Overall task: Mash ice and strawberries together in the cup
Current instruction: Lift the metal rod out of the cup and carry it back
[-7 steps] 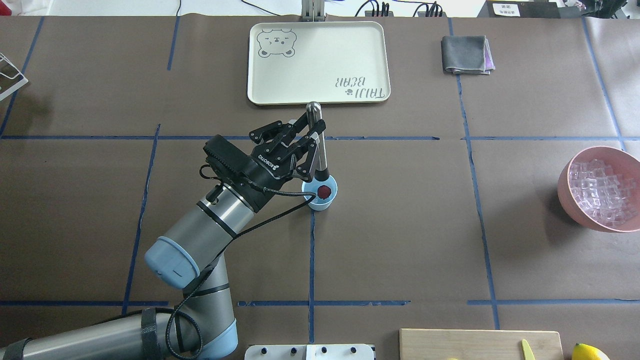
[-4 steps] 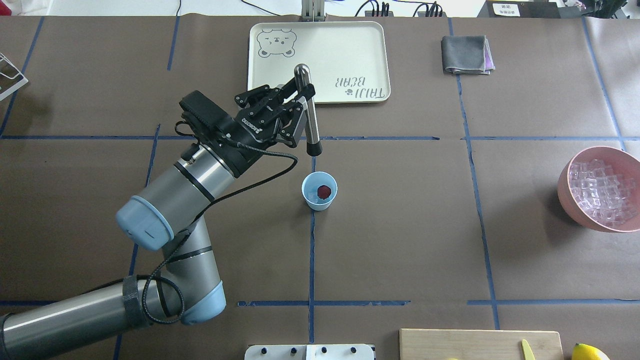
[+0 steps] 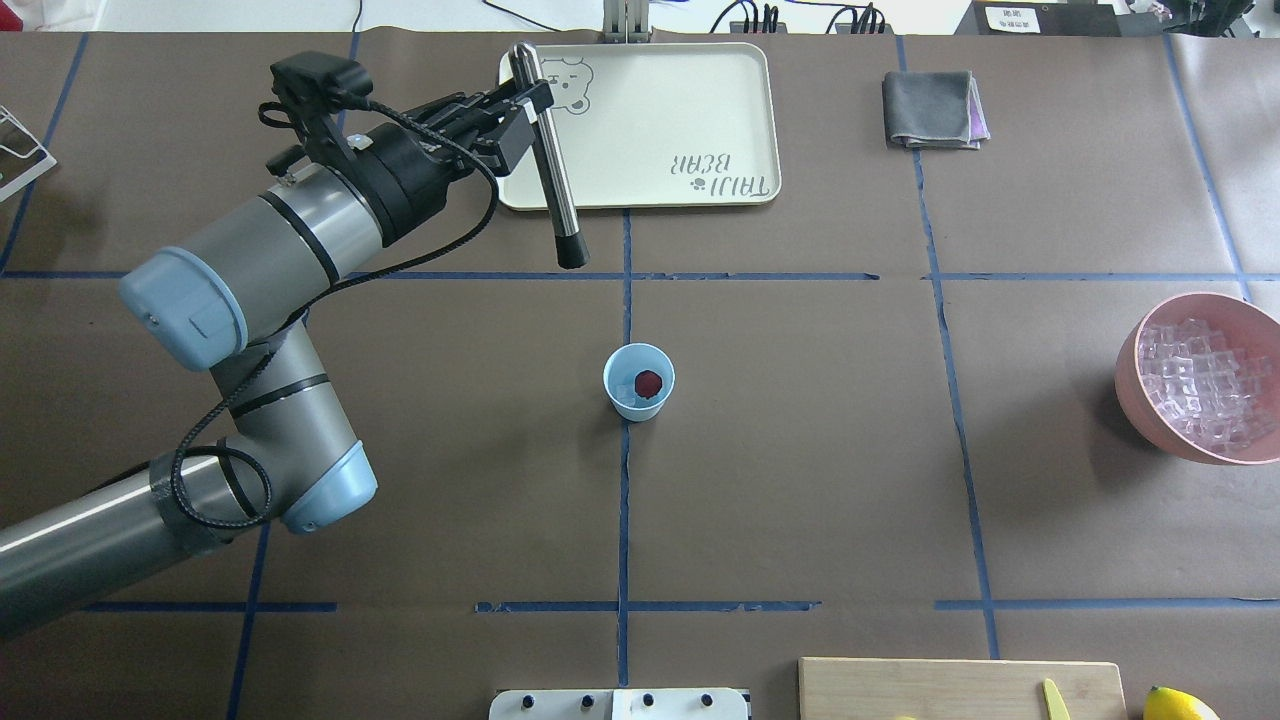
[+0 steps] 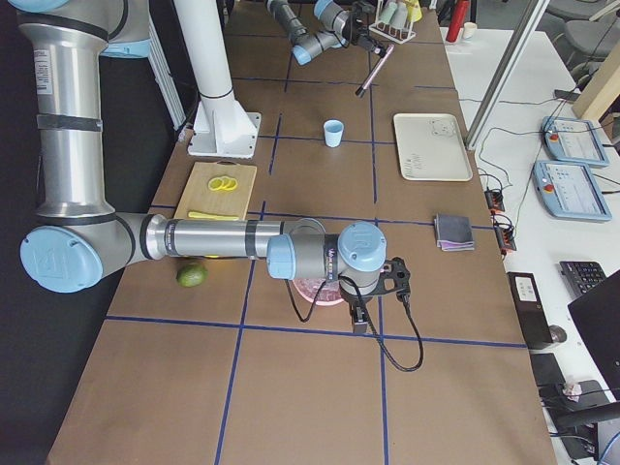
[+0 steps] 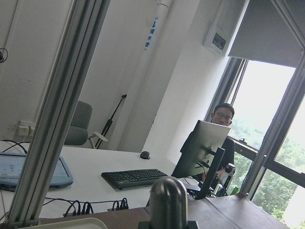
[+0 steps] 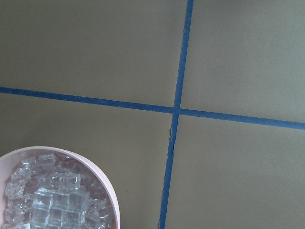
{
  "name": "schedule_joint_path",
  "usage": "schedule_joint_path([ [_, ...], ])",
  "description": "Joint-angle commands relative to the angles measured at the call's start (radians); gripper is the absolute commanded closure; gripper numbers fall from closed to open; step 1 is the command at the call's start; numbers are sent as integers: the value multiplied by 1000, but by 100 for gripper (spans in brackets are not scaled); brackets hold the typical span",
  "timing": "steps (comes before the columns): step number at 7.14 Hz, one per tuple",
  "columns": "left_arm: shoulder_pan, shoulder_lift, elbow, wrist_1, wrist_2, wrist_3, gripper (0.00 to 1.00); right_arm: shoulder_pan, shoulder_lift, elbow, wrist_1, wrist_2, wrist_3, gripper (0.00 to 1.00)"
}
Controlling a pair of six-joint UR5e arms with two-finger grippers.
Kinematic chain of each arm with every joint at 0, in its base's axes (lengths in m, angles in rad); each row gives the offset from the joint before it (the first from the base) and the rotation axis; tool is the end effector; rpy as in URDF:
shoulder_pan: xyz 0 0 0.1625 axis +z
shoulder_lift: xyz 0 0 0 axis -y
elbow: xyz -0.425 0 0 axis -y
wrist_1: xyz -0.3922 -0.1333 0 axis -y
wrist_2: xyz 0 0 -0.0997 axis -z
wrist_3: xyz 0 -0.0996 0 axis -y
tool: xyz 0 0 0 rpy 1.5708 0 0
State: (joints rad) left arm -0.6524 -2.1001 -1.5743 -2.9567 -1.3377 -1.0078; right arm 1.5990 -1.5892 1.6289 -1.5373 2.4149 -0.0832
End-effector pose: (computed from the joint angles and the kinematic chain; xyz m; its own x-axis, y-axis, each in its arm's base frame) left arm 0.3895 -0.4943 0.2034 0.1782 0.5173 -0.8370 0.7900 0.4319 0.4351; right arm 0.0726 -0.4865 0.6306 0.6657 -0.1186 0.7367 0.0273 0.9905 0.1348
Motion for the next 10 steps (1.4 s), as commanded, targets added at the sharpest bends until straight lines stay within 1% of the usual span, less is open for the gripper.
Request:
schedule_joint_path([
  [1, -125, 57, -1, 78, -192, -183, 100, 1, 0, 5, 0, 1, 0, 0],
  [2, -188, 92, -1, 172, -298, -259, 100, 1, 0, 8, 2, 1, 0, 0],
  [3, -244, 115, -1, 235, -395, -262, 100, 1, -1, 8, 2, 1, 0, 0],
  [4, -300, 161, -1, 298, -523, -264, 100, 1, -1, 8, 3, 0, 0, 0],
  [5, -372, 192, -1, 391, -689, -264, 100, 1, -1, 9, 3, 1, 0, 0],
  [6, -433, 228, -6, 498, -821, -268, 100, 1, -5, 16, 3, 0, 0, 0],
  [7, -469, 283, -15, 528, -881, -267, 100, 1, -5, 16, 3, -5, 0, 0],
  [8, -511, 328, -9, 536, -920, -255, 100, 1, -6, 16, 5, -8, 0, 0],
  [9, -507, 366, -15, 562, -917, -215, 100, 1, -8, 16, 5, -10, -1, 0],
  [10, -507, 430, -13, 588, -911, -80, 100, 1, -6, 16, 5, -10, -1, 0],
])
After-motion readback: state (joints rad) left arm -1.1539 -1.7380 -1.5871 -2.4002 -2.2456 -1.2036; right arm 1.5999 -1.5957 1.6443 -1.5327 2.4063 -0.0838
